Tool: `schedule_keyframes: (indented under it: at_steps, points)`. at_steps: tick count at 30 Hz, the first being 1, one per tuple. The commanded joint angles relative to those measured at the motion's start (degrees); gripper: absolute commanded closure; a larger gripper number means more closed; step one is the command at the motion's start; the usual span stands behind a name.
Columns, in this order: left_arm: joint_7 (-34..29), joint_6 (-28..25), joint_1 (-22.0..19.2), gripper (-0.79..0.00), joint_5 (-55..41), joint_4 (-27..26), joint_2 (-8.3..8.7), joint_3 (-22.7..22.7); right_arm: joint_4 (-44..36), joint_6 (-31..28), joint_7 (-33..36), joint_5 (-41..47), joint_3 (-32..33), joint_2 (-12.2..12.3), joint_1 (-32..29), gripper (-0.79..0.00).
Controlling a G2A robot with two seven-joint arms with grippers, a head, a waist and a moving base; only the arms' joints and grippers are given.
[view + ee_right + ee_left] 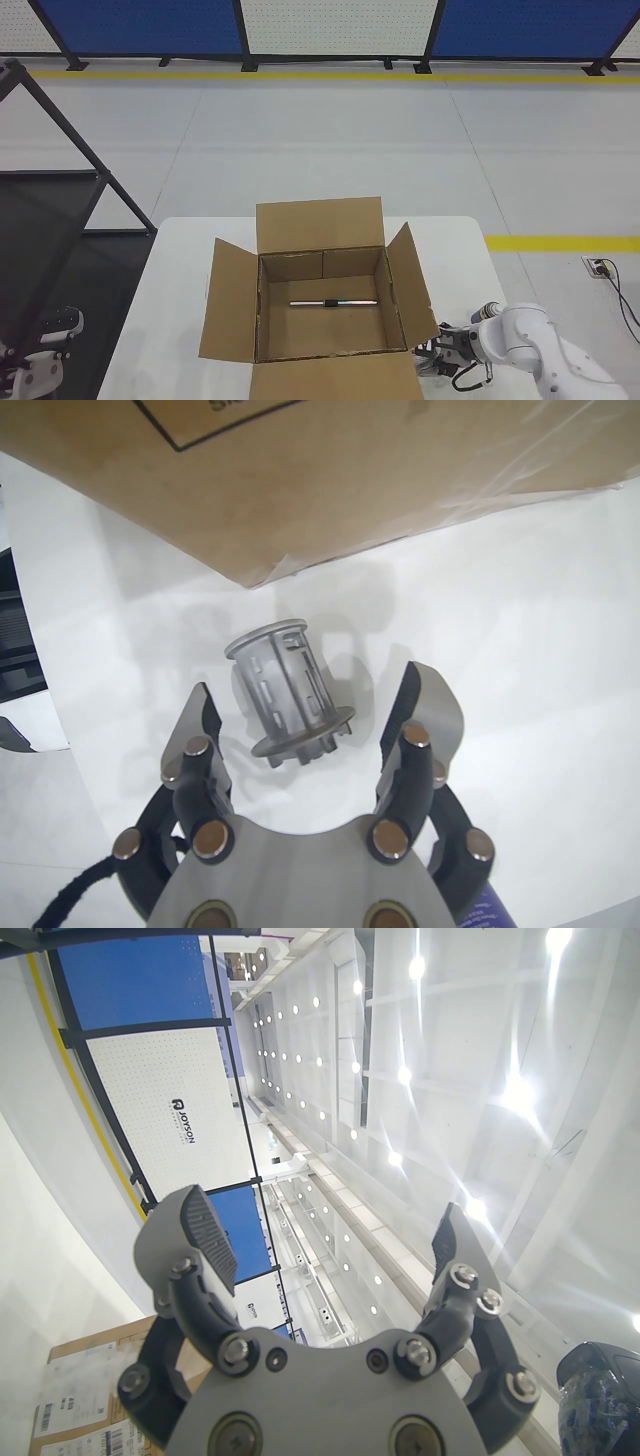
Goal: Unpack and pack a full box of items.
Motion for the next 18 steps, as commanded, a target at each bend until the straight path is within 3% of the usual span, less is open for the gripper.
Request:
schedule_keyframes:
  at_steps: [1, 5, 8, 18]
  points:
    - [0.0, 0.0, 0.0, -0.785, 0.0, 0.0, 0.00, 0.0, 0.6, -0.1, -0.1, 0.0, -0.3, -0.1, 0.4, -0.246]
    - [0.0, 0.0, 0.0, -0.785, 0.0, 0.0, 0.00, 0.0, 1.5, -0.1, -0.4, -0.2, -0.6, -0.2, 0.9, -0.129]
    - [0.0, 0.0, 0.0, -0.785, 0.0, 0.0, 0.00, 0.0, 1.8, -0.1, -0.9, -0.2, -0.3, -0.1, 0.9, 0.000]
    - [0.0, 0.0, 0.0, -0.785, 0.0, 0.0, 0.00, 0.0, -1.0, 1.2, -2.8, -1.4, 4.6, 1.6, -2.6, 0.000]
